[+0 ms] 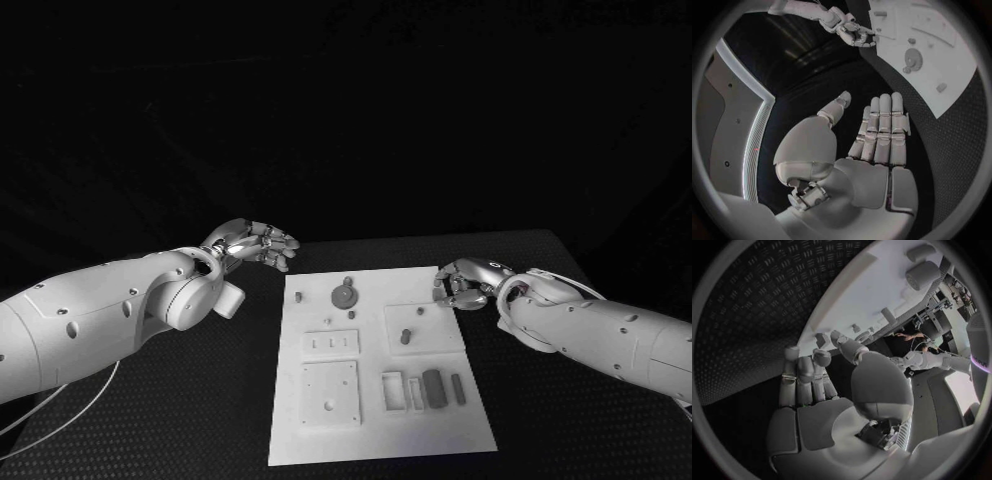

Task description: Assemble the parts on the task board

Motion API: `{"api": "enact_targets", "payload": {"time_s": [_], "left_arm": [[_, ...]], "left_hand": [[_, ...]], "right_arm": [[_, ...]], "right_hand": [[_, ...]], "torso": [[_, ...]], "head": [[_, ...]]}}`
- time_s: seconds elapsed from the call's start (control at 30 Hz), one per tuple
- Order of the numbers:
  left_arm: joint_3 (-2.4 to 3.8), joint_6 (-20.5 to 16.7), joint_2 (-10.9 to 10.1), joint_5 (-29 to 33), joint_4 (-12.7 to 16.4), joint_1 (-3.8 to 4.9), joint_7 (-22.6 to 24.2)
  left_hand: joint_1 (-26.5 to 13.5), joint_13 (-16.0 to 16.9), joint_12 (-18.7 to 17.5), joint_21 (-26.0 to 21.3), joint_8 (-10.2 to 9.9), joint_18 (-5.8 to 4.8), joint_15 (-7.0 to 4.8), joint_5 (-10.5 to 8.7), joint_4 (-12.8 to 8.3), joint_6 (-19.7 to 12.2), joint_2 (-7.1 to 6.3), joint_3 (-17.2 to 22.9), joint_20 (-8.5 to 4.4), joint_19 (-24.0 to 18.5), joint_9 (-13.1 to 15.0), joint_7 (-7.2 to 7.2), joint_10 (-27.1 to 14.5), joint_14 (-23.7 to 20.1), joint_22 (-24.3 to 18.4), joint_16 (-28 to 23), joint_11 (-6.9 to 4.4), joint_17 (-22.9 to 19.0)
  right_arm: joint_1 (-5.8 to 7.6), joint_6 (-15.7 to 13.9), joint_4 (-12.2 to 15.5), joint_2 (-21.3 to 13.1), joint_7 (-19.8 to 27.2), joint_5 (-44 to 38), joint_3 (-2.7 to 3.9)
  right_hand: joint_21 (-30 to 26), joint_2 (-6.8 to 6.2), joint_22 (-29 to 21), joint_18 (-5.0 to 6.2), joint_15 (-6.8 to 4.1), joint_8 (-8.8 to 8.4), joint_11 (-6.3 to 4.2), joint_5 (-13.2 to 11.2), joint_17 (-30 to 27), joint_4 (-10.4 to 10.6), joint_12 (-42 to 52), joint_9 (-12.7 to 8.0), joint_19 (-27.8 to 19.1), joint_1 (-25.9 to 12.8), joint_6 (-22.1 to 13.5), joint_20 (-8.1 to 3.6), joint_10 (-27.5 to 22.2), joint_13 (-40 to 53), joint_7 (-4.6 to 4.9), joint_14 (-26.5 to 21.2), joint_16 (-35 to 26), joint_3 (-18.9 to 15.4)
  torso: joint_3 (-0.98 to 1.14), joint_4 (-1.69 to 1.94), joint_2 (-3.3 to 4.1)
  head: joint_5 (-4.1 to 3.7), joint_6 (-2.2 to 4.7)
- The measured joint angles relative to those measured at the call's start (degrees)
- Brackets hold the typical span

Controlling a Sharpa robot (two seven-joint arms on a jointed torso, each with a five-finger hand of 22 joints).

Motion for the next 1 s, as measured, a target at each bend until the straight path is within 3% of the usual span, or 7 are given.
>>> {"api": "enact_targets", "payload": {"time_s": [0.33,1.0], "left_arm": [[0.0,0.07,-0.07,-0.02,0.14,0.0,-0.05],[0.0,0.21,-0.28,-0.04,0.4,0.01,-0.13]], "left_hand": [[0.0,0.05,-0.26,-0.22,0.0,0.0,0.0,0.0,0.0,-0.1,0.0,0.0,0.0,0.0,0.05,0.14,0.0,0.0,0.05,0.0,0.0,-0.01],[0.0,0.15,-0.26,-0.22,-0.32,0.0,0.0,0.0,0.16,-0.18,0.0,-0.16,0.0,0.0,0.1,0.23,0.0,0.0,0.04,0.0,0.0,0.03]], "right_arm": [[-0.08,-0.13,-0.83,0.99,0.03,0.2,0.01],[-0.18,-0.22,-2.3,1.74,-0.01,0.62,0.01]], "right_hand": [[0.0,2.56,0.0,-0.38,0.01,0.96,-0.12,0.0,0.0,0.55,0.26,0.67,0.0,-0.63,2.2,0.0,-0.1,0.0,-0.48,0.02,0.0,-0.55],[0.0,3.0,-0.02,-0.71,-0.4,1.18,-0.41,0.0,0.01,0.71,0.24,0.87,0.0,-0.64,2.62,0.0,0.02,-0.05,-0.75,0.01,0.0,-0.71]], "torso": [[0.04,-0.07,-0.06],[0.01,-0.01,-0.11]], "head": [[0.26,-0.35],[0.07,-0.85]]}}
